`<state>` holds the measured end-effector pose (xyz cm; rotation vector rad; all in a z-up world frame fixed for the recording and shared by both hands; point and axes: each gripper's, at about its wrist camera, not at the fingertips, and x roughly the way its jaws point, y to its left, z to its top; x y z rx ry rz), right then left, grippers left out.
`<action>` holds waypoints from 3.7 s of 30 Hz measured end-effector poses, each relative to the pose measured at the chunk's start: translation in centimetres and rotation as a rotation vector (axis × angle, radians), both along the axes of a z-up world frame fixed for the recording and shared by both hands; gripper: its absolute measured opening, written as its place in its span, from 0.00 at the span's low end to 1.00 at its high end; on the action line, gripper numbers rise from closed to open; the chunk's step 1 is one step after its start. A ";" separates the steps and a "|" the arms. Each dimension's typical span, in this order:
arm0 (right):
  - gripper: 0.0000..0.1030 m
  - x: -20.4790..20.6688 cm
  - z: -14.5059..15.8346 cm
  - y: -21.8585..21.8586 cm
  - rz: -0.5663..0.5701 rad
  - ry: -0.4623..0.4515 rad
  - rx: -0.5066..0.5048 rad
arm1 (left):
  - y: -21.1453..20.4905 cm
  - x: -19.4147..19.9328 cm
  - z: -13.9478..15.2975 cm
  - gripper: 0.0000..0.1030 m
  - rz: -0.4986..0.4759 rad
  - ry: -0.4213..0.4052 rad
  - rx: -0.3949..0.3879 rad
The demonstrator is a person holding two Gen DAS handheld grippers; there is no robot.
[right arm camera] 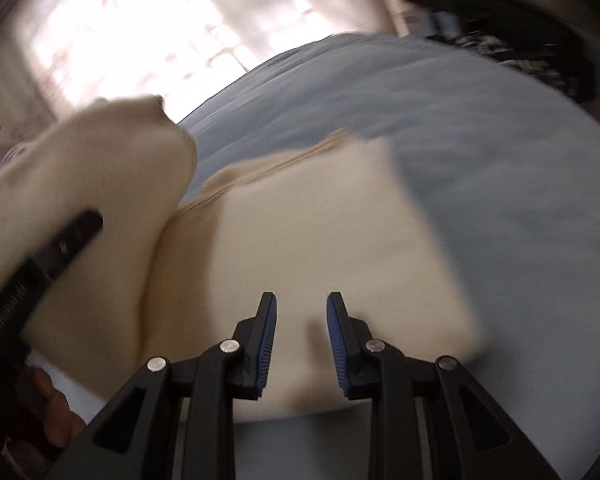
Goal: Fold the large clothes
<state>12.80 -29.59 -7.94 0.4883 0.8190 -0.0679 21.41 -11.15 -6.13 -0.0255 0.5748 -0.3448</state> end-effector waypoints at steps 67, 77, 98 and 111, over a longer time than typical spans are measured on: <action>0.26 7.7 -0.8 -4.1 0.333 0.191 0.057 | 6.0 4.8 -6.2 0.85 -0.025 0.441 0.074; 0.19 2.2 -0.6 -6.0 0.211 0.127 0.037 | 4.4 4.0 -6.6 0.54 -0.089 0.435 0.077; 0.45 5.9 -1.2 -8.5 0.218 0.188 0.257 | 3.6 5.7 -4.0 0.71 -0.084 0.403 0.117; 0.51 16.1 -3.8 -12.7 0.166 0.223 0.350 | 4.8 16.3 -5.6 0.72 -0.046 0.526 0.004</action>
